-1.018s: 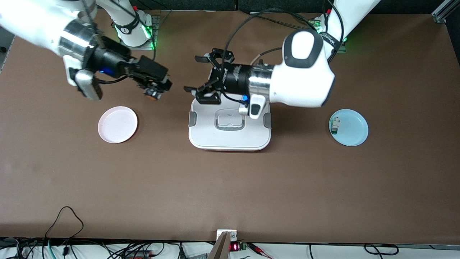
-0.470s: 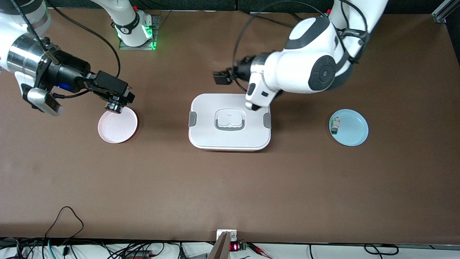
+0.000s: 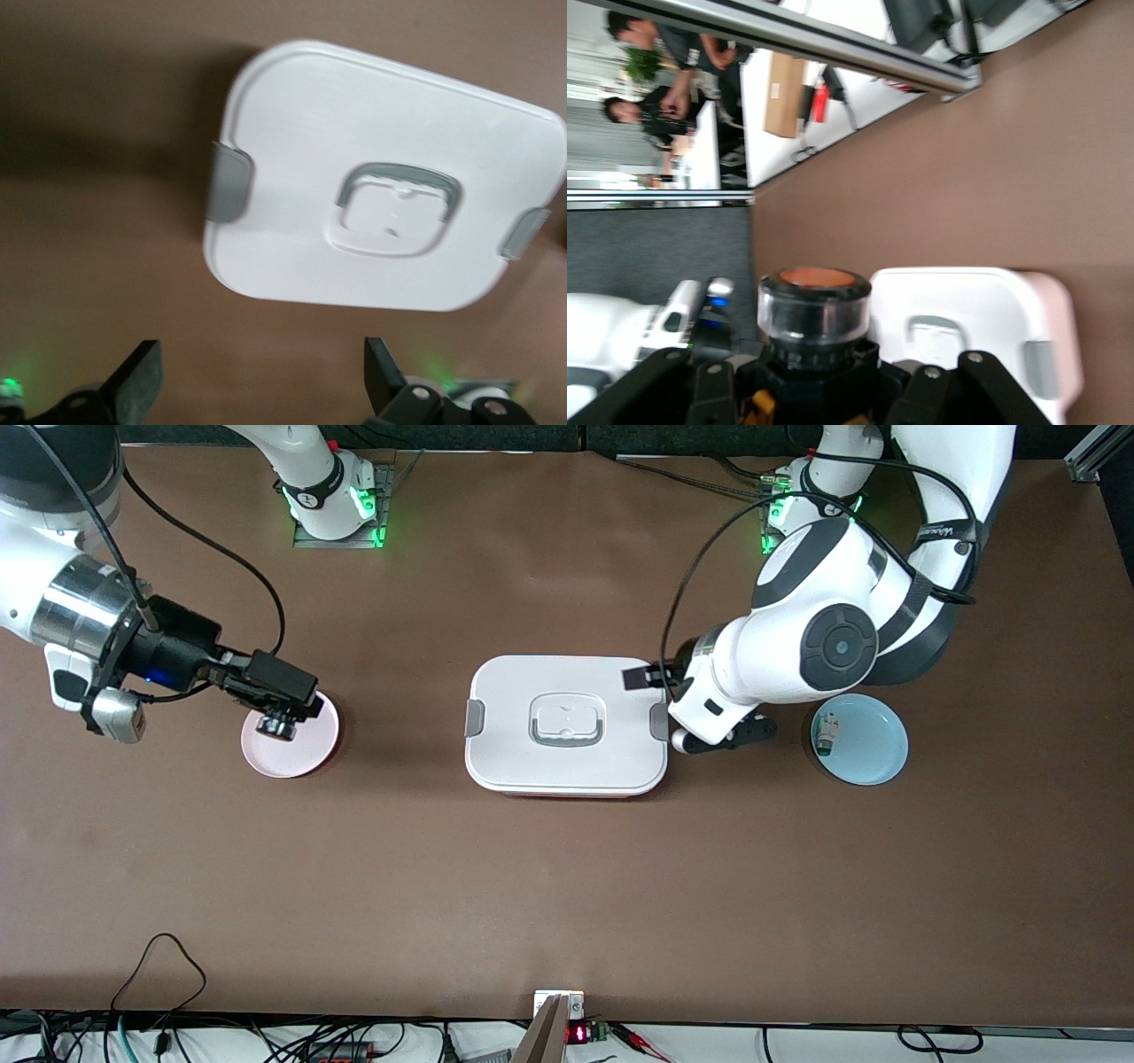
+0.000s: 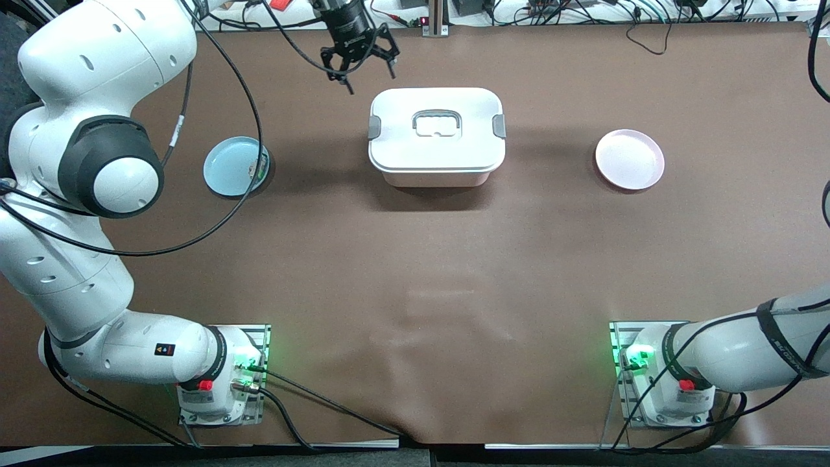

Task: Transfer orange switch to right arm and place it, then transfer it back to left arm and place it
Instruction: 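Lower the switch onto the white plate while the left gripper withdraws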

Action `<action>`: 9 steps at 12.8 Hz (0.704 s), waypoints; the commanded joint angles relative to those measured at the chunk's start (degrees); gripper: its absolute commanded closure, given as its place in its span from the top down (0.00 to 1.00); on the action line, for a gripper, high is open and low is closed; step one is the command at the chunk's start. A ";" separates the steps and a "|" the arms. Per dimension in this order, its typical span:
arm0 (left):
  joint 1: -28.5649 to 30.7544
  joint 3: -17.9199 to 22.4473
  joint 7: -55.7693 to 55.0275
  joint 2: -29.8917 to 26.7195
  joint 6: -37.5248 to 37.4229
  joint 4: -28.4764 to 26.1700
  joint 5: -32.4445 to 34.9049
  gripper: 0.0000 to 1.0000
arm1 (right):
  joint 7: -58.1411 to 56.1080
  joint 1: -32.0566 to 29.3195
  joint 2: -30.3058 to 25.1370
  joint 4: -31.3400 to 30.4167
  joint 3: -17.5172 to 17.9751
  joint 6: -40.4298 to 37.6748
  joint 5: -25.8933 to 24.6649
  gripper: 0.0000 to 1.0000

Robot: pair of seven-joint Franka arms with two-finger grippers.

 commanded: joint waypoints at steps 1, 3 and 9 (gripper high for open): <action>1.01 -0.31 5.55 -1.25 -0.88 -2.06 7.77 1.00 | -3.37 -1.87 -0.63 -3.87 0.55 -1.00 -6.82 0.01; 3.65 -0.40 8.79 -1.60 -0.61 -3.03 10.42 1.00 | -3.65 -2.14 -0.55 -6.16 0.55 -1.00 -14.64 0.01; 10.25 -0.23 21.71 -5.63 -0.97 -5.23 10.43 1.00 | -5.14 -3.11 1.12 -13.63 0.90 -0.29 -33.20 0.01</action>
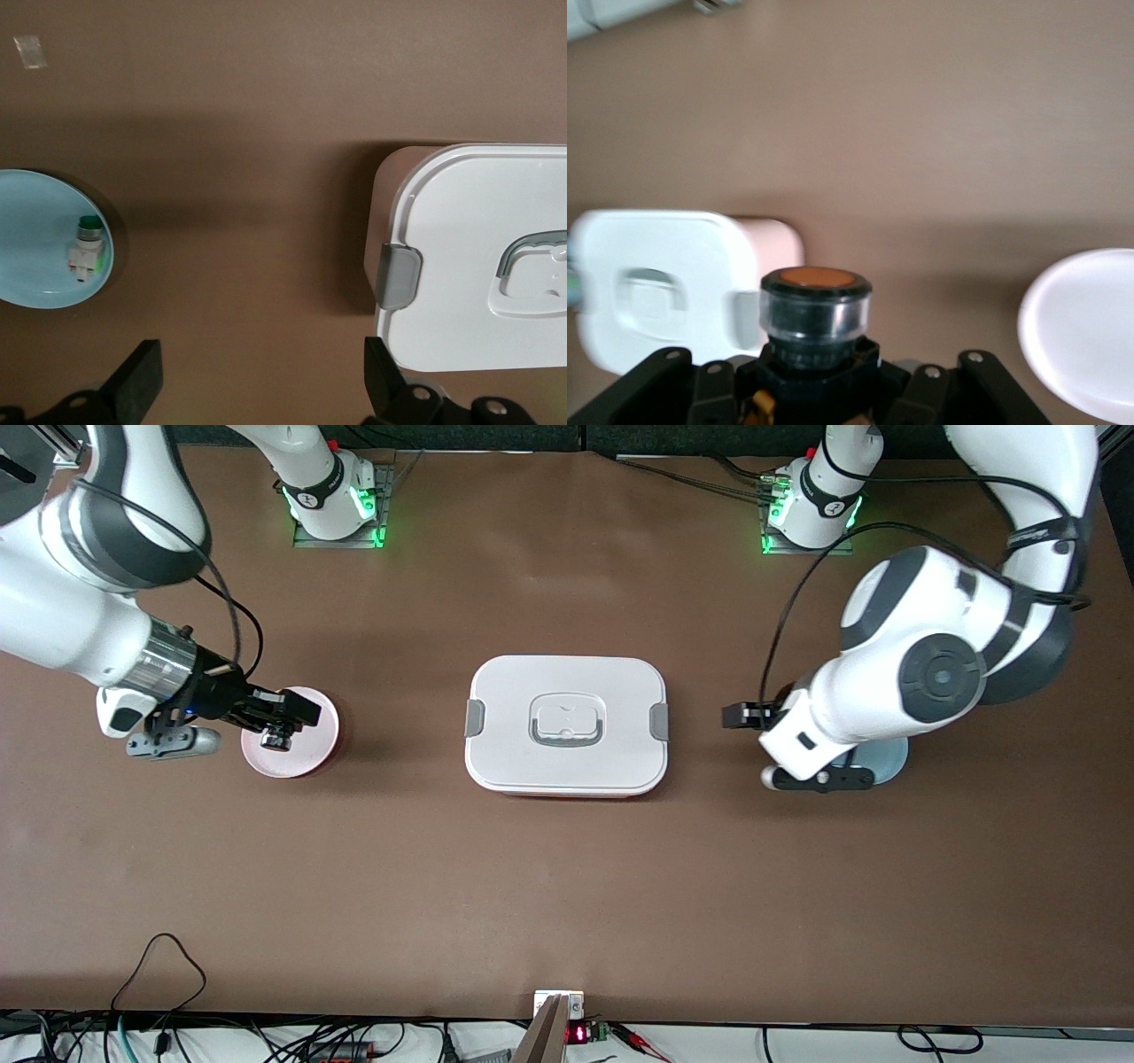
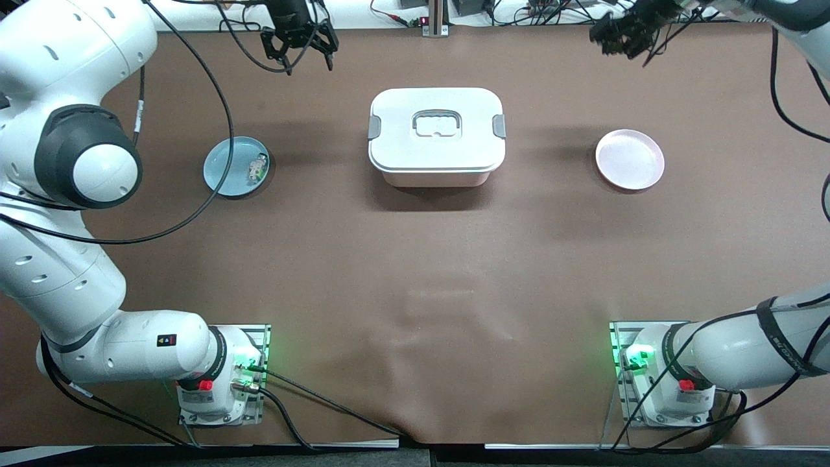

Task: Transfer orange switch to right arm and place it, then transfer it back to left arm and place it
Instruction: 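Lower the switch onto the white plate while the left gripper withdraws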

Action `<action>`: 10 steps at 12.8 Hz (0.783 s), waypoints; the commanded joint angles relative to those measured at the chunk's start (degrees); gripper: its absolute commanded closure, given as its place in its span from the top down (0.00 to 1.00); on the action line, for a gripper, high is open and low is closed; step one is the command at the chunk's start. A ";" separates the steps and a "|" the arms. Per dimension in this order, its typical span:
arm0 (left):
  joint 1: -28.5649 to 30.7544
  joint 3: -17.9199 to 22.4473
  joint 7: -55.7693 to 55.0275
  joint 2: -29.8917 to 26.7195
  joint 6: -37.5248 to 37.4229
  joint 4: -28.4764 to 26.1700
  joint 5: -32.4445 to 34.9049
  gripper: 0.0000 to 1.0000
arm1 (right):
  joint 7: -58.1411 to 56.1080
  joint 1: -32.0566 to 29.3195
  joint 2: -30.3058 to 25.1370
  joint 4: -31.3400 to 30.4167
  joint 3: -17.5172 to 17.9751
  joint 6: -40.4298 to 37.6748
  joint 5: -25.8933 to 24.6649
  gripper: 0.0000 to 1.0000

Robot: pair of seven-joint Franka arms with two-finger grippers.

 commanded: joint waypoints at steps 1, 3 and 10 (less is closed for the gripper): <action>0.87 1.44 6.91 -6.04 -0.22 -4.52 0.99 1.00 | -1.37 -1.21 0.68 -3.38 0.88 1.34 -6.43 0.01; -1.49 9.32 16.55 -10.61 -0.13 -7.24 0.38 1.00 | -1.37 -1.21 1.30 -6.89 0.97 4.93 -10.21 0.01; -6.70 24.04 26.01 -24.24 -1.70 -13.67 -1.30 1.00 | -2.41 -7.52 4.55 -17.09 3.25 16.71 -20.51 0.01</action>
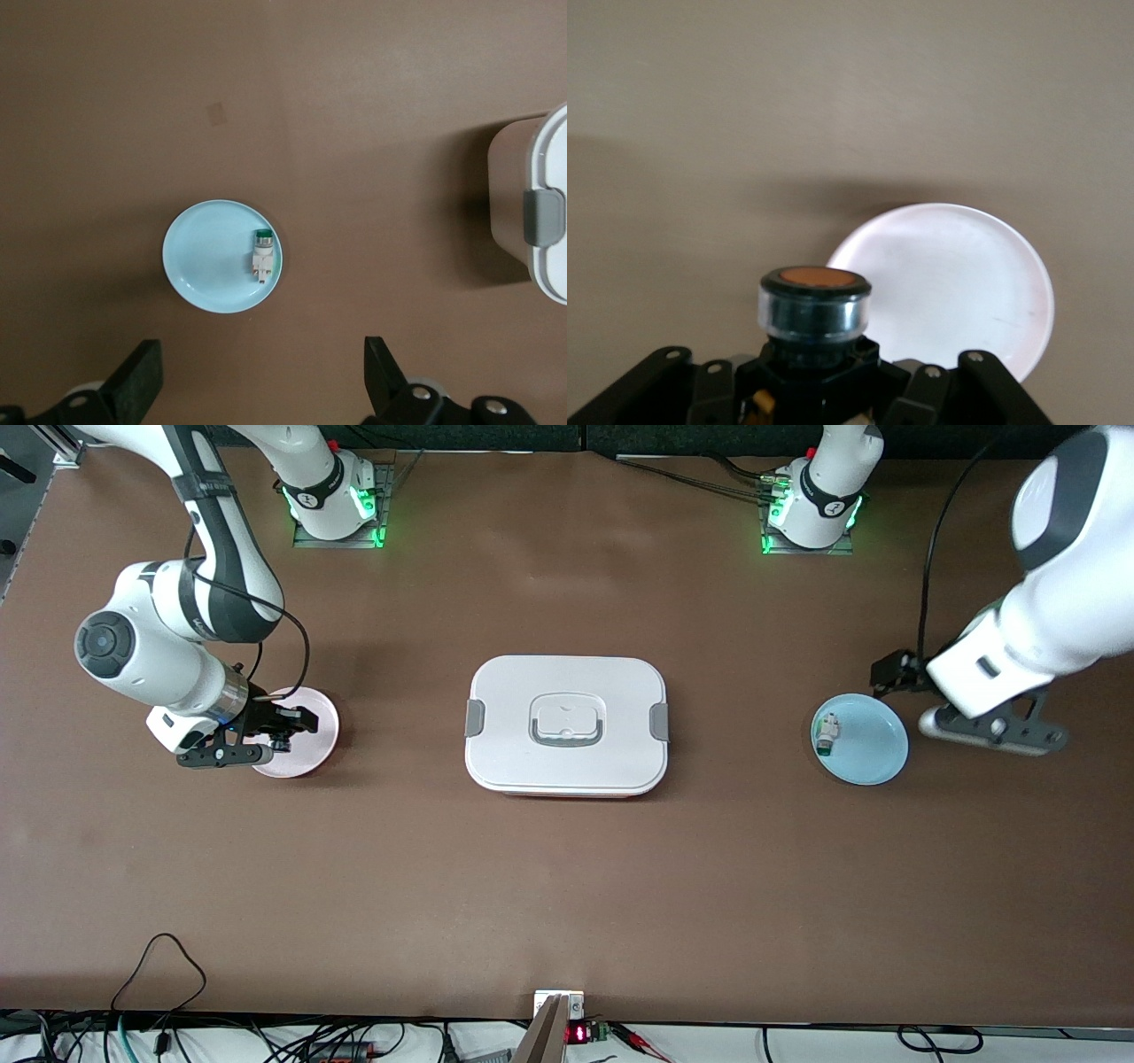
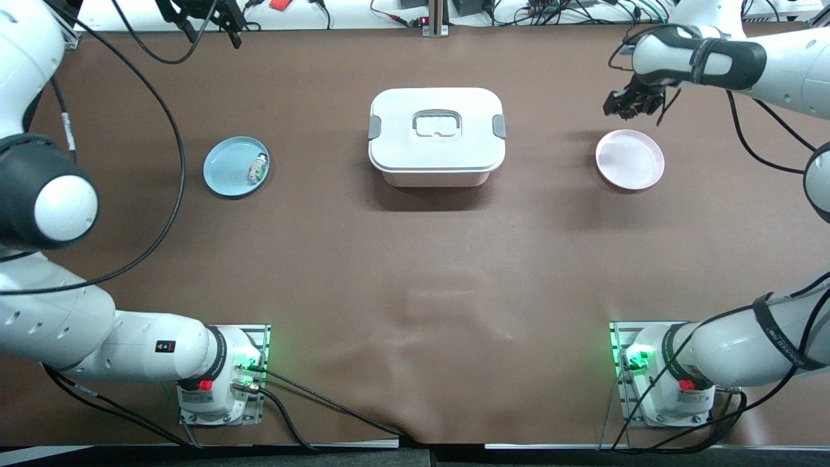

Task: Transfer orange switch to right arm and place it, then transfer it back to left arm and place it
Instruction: 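Lower the switch onto the white plate while the left gripper withdraws, then open the right gripper and raise it off the white plate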

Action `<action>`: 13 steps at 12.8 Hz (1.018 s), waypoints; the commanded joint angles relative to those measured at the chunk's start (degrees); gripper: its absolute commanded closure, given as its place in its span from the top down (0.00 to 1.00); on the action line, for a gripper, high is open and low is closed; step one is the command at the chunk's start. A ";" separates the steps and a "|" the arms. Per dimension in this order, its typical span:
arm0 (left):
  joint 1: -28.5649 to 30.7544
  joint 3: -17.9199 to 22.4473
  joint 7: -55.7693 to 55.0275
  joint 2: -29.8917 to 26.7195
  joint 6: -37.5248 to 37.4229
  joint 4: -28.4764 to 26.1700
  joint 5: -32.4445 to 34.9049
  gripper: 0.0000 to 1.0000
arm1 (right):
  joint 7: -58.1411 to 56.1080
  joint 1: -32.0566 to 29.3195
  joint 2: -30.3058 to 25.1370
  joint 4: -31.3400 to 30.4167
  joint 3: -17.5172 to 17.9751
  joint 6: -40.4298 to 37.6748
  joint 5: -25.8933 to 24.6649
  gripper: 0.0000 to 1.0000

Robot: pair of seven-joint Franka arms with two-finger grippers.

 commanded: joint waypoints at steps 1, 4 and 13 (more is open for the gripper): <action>0.29 1.47 0.48 -6.05 -1.55 -3.85 -0.75 1.00 | -1.93 -4.99 0.64 -3.61 2.77 4.00 -1.90 0.02; 4.50 1.38 -0.05 -9.04 -1.74 -6.57 -4.16 1.00 | -2.11 -6.05 3.45 -6.15 2.95 9.69 -1.91 0.02; 4.78 0.59 -0.22 -14.41 -2.61 -8.68 -4.53 1.00 | -3.52 -7.55 9.17 -7.83 3.04 16.22 -1.91 0.40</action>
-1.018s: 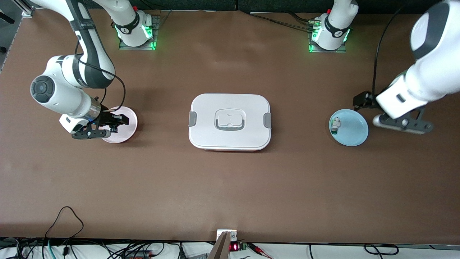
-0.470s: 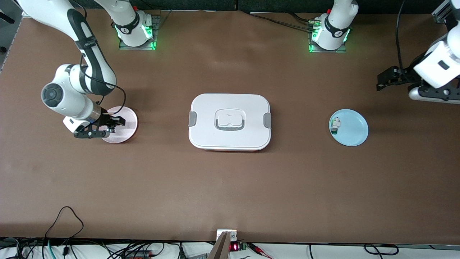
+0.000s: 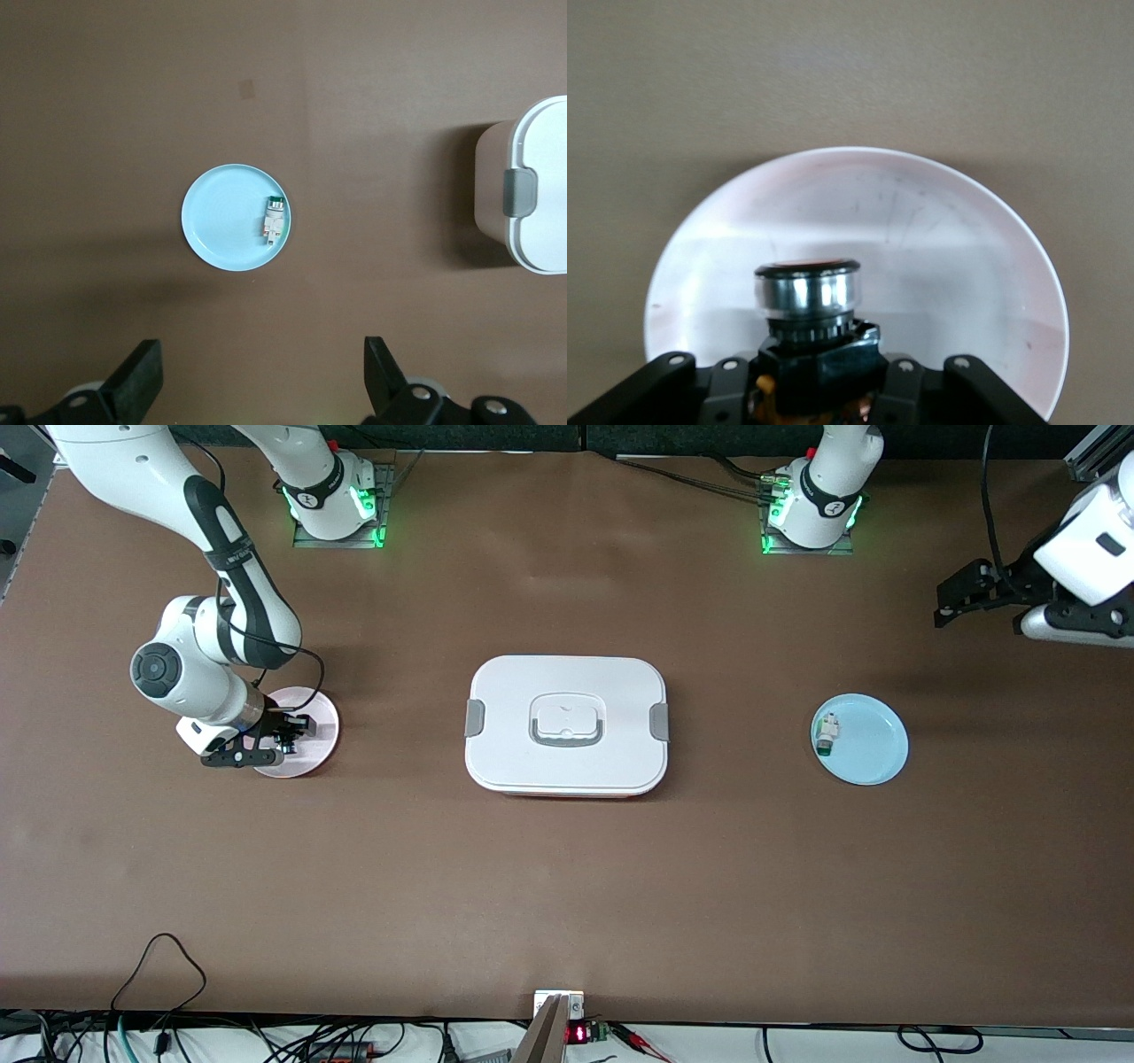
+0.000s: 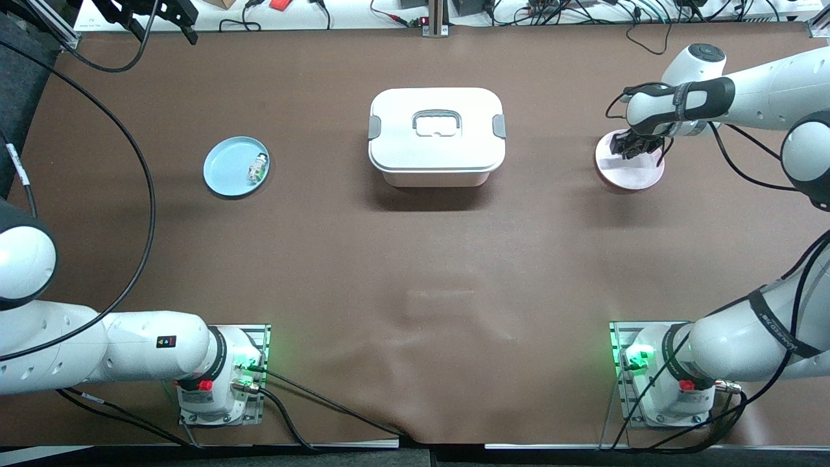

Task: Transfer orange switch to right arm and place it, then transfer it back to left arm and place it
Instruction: 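Open the right gripper and raise it off the white plate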

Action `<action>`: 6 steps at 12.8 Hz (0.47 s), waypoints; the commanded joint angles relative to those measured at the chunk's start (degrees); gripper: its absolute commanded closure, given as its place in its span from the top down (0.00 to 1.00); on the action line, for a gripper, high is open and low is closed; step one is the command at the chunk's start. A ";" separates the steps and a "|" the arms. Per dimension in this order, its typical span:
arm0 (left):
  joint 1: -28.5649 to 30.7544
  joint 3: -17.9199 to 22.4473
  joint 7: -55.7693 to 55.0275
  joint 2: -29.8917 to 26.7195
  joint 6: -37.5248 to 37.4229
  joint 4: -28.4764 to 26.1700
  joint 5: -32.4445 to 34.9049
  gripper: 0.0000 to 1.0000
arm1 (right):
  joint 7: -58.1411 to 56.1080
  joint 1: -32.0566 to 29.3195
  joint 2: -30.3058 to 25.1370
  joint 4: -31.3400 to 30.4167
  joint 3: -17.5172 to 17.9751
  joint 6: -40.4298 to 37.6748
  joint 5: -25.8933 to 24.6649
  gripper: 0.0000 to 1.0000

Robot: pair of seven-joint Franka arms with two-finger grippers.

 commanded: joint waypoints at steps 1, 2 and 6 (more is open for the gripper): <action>0.17 -0.10 -0.08 -1.84 -0.14 -1.65 -0.91 1.00 | -0.81 -1.71 -0.17 -0.66 1.14 1.12 -0.80 0.50; 0.17 -0.10 -0.08 -1.92 -0.14 -1.65 -0.91 1.00 | -0.81 -1.71 -0.17 -0.66 1.14 1.12 -0.80 0.63; 0.17 -0.19 -0.25 -1.93 -0.23 -1.65 -0.91 1.00 | -0.20 -1.79 -2.18 -0.40 1.22 -0.02 -0.71 0.99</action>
